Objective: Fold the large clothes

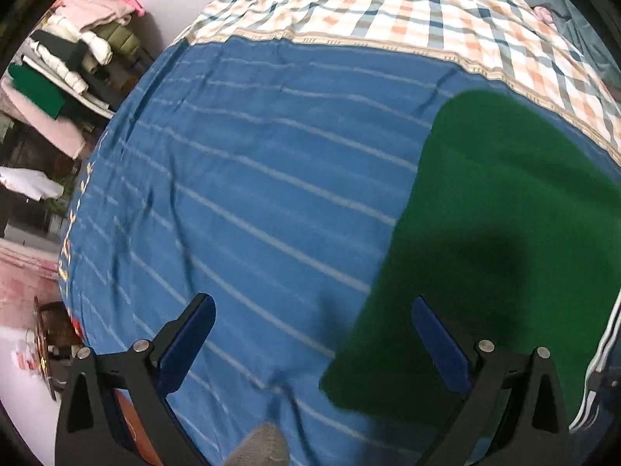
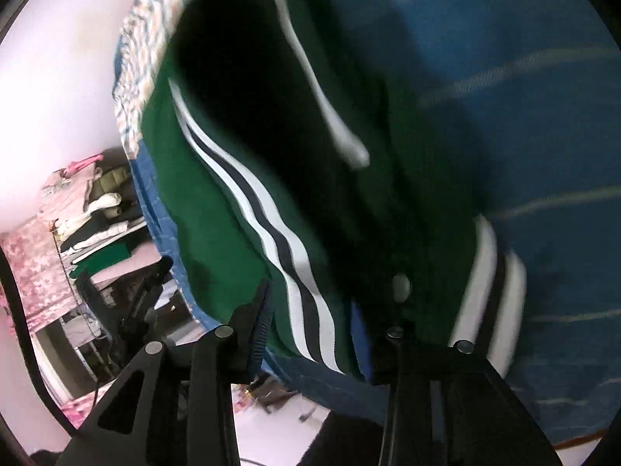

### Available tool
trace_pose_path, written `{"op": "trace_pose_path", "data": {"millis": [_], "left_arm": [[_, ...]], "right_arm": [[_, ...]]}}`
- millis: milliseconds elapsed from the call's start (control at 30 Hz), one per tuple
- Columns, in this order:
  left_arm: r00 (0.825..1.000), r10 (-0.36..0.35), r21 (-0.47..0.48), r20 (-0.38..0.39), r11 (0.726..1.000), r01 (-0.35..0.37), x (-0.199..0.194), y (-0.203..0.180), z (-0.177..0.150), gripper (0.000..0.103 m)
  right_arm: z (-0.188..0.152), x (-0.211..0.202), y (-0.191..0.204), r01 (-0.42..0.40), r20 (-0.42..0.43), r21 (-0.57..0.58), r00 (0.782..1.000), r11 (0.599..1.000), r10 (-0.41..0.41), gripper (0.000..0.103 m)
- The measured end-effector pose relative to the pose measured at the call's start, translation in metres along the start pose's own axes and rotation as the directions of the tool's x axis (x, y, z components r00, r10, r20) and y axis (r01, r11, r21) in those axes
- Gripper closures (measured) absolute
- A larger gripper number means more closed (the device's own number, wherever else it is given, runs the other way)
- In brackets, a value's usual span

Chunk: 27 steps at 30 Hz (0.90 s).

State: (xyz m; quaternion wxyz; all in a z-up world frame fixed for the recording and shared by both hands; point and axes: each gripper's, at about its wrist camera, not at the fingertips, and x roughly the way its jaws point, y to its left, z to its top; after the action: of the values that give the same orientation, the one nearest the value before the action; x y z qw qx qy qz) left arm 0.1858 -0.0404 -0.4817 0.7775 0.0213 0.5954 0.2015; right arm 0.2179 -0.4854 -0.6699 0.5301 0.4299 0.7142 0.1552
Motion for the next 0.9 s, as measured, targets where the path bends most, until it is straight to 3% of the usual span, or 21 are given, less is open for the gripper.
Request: {"op": "trace_pose_path", "data": {"millis": [67, 167, 300, 400, 467, 533, 633, 800, 833, 900], "left_arm": [[0.999, 0.034, 0.033, -0.020, 0.999, -0.034, 0.009, -0.005, -0.009, 0.000], [0.999, 0.021, 0.048, -0.050, 0.999, -0.018, 0.024, -0.012, -0.020, 0.000], [0.998, 0.020, 0.033, -0.053, 0.999, -0.018, 0.018, -0.007, -0.012, 0.000], [0.999, 0.032, -0.022, -0.028, 0.999, -0.032, 0.009, 0.004, 0.002, 0.000], [0.998, 0.055, -0.061, -0.026, 0.997, -0.057, 0.013, 0.010, 0.018, 0.000], [0.997, 0.062, -0.105, -0.038, 0.992, -0.066, 0.025, 0.016, 0.042, 0.000], [0.996, 0.074, -0.122, -0.055, 0.989, -0.080, 0.052, 0.016, 0.081, 0.000], [0.997, 0.063, -0.086, -0.049, 0.994, -0.067, 0.078, 0.009, 0.127, 0.000], [0.997, 0.069, -0.078, -0.039, 0.994, -0.072, 0.077, 0.009, 0.130, 0.000], [0.998, 0.059, -0.073, -0.021, 0.995, -0.061, 0.073, 0.009, 0.133, 0.000]], "right_arm": [[-0.004, 0.002, 0.009, 0.046, 0.031, -0.014, 0.998, 0.999, -0.045, 0.101], [-0.019, -0.021, 0.016, 0.133, 0.128, -0.012, 0.983, 0.991, -0.130, 0.101], [-0.010, 0.004, 0.005, 0.224, -0.015, 0.007, 0.975, 0.975, -0.224, 0.099], [0.006, -0.013, 0.050, 0.294, 0.011, -0.103, 0.955, 0.950, -0.295, 0.091], [0.019, -0.035, 0.098, 0.362, 0.111, -0.209, 0.932, 0.908, -0.346, 0.075], [0.035, -0.047, 0.144, 0.374, 0.179, -0.301, 0.926, 0.877, -0.334, 0.055], [0.063, -0.033, 0.209, 0.351, 0.196, -0.442, 0.936, 0.825, -0.293, 0.054], [0.128, 0.063, 0.298, 0.316, 0.118, -0.624, 0.942, 0.714, -0.315, 0.054], [0.137, 0.084, 0.309, 0.317, 0.098, -0.652, 0.936, 0.688, -0.339, 0.054], [0.150, 0.124, 0.322, 0.362, 0.106, -0.711, 0.903, 0.603, -0.417, 0.054]]}}
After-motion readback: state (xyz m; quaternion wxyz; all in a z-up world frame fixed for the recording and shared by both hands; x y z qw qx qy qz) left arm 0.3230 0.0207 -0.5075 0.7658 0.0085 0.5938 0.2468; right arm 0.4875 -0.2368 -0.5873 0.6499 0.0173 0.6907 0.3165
